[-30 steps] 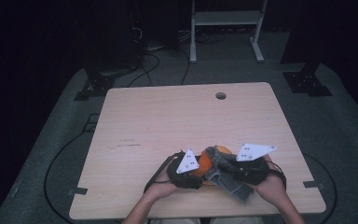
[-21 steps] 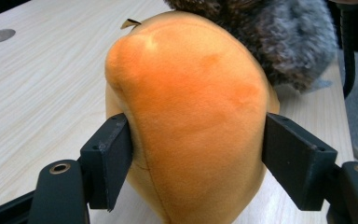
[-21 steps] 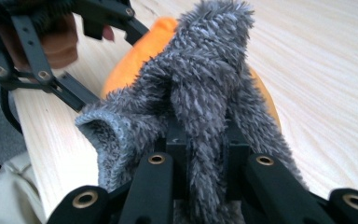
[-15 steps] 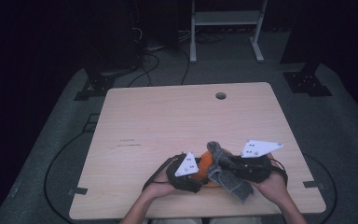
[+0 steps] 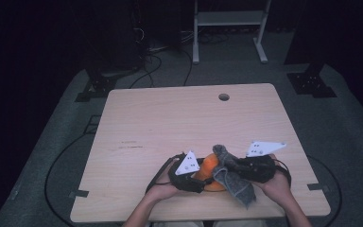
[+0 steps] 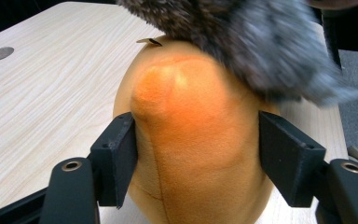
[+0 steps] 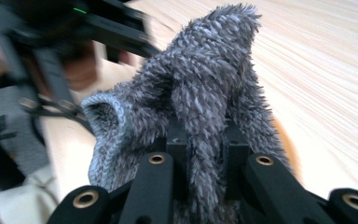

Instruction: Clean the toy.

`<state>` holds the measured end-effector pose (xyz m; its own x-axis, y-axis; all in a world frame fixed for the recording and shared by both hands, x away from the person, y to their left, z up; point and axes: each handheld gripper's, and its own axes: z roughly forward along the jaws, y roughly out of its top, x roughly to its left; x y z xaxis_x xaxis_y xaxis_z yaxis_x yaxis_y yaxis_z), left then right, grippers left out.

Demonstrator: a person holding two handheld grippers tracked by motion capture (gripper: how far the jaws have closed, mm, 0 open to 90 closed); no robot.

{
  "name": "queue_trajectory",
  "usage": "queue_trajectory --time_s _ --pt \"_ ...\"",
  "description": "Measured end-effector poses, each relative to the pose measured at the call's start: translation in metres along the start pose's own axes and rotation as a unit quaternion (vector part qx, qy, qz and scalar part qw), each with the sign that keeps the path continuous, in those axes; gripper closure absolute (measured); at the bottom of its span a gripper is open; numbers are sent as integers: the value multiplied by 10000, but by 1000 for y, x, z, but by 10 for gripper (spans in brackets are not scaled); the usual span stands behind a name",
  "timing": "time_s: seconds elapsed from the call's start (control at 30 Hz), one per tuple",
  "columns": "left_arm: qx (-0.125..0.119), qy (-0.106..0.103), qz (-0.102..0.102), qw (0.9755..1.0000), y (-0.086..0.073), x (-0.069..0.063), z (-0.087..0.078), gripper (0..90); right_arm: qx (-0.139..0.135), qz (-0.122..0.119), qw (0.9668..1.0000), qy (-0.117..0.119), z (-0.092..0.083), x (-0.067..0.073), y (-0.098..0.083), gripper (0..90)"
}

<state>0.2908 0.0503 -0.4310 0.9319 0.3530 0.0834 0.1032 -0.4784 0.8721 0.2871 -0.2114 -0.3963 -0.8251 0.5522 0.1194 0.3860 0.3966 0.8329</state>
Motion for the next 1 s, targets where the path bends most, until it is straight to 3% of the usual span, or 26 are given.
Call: queue_trajectory --time_s 0.13,0.23,0.3,0.37,0.43,0.5,0.57,0.63,0.7,0.73,0.77,0.9,0.93,1.0 --pt "34 -20 96 9999 -2 0 -1 336 66 186 9993 -318 -11 -16 -7 775" --pt "49 -13 84 10000 -2 3 -2 335 -26 230 9995 -198 -12 -15 -5 774" --pt "34 -23 -83 10000 -2 5 -2 275 58 190 9996 -180 -6 -13 -6 773" --pt "-78 -138 -598 9981 1 9 -4 194 28 292 9995 -146 -2 -14 -8 773" --pt "-318 -235 -934 9948 5 11 -5 177 25 322 9994 -123 -1 -14 -9 773" --pt "-253 -147 -1012 9944 8 9 -3 179 24 316 9994 -122 -2 -13 -9 773" --pt "-75 -67 -880 9961 6 7 1 222 40 296 9995 -82 -1 -12 -9 773" --pt "-137 -1 -755 9970 4 4 1 309 92 237 9997 -54 -2 -10 -8 771" --pt "-240 60 -380 9990 7 1 -3 412 89 256 9996 25 -5 -11 -7 771" --pt "-286 79 -292 9991 7 0 -4 431 57 264 9996 66 -8 -12 -6 771" --pt "-359 67 -82 9993 9 0 -6 433 37 258 9996 65 -9 -11 -5 771" --pt "-394 134 568 9975 10 -7 -5 436 -199 -20 9998 88 -18 3 11 765" --pt "-344 132 840 9958 11 -11 -5 435 -212 -91 9997 87 -17 6 14 764" --pt "-281 77 1081 9937 11 -15 -5 422 -99 -245 9996 72 -10 13 18 764"
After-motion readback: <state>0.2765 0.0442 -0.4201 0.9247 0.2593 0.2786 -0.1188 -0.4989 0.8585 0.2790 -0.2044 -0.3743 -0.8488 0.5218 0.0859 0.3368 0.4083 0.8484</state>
